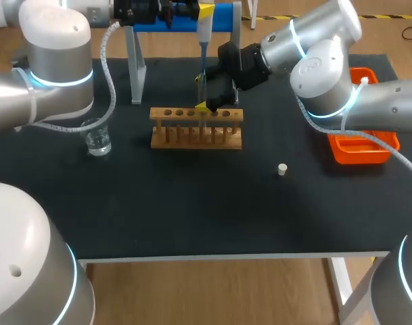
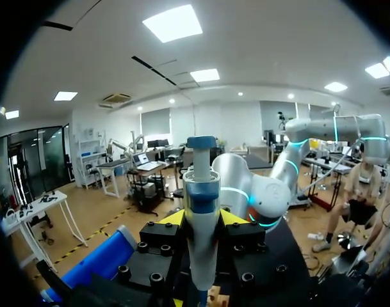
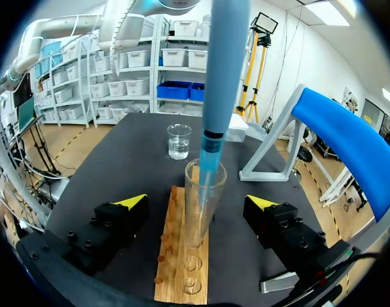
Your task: Invert the test tube, pick up the pipette, mount the tip to pipette, aspirate from beaker and dispense into the tube, eject the tip, return the pipette, and cap with the stopper.
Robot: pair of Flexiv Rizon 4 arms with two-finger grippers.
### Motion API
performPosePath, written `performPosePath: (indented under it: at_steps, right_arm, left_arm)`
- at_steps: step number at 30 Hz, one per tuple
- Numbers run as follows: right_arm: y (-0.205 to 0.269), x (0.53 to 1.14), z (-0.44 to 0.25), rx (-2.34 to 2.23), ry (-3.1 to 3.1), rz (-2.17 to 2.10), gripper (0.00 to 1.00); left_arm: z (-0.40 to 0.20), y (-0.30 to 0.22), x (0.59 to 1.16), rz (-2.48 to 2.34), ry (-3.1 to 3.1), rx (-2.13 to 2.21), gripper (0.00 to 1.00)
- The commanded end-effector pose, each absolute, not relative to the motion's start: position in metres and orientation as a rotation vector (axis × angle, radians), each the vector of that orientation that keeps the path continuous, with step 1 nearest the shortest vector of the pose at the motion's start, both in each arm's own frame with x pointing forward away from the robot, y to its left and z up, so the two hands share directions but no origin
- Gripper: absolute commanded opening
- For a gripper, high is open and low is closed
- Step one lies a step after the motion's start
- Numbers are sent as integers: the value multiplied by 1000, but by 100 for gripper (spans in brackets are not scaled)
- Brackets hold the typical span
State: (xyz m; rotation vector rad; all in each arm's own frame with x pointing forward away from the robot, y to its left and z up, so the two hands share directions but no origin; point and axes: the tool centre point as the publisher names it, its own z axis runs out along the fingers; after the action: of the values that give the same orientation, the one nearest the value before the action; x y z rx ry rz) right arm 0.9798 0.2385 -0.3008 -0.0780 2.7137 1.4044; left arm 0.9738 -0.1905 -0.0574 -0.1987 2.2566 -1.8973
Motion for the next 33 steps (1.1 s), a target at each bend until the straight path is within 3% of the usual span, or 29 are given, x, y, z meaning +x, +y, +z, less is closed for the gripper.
performPosePath:
  at_steps: [1, 33]
  right_arm:
    - [238, 980, -300, -80, 2720, 1402, 100]
    - [238, 980, -300, -80, 2720, 1402, 100]
  left_arm:
    - [-58, -191, 974, -1901, 2252, -201, 0]
    - [-68, -191, 978, -1923, 2248, -245, 0]
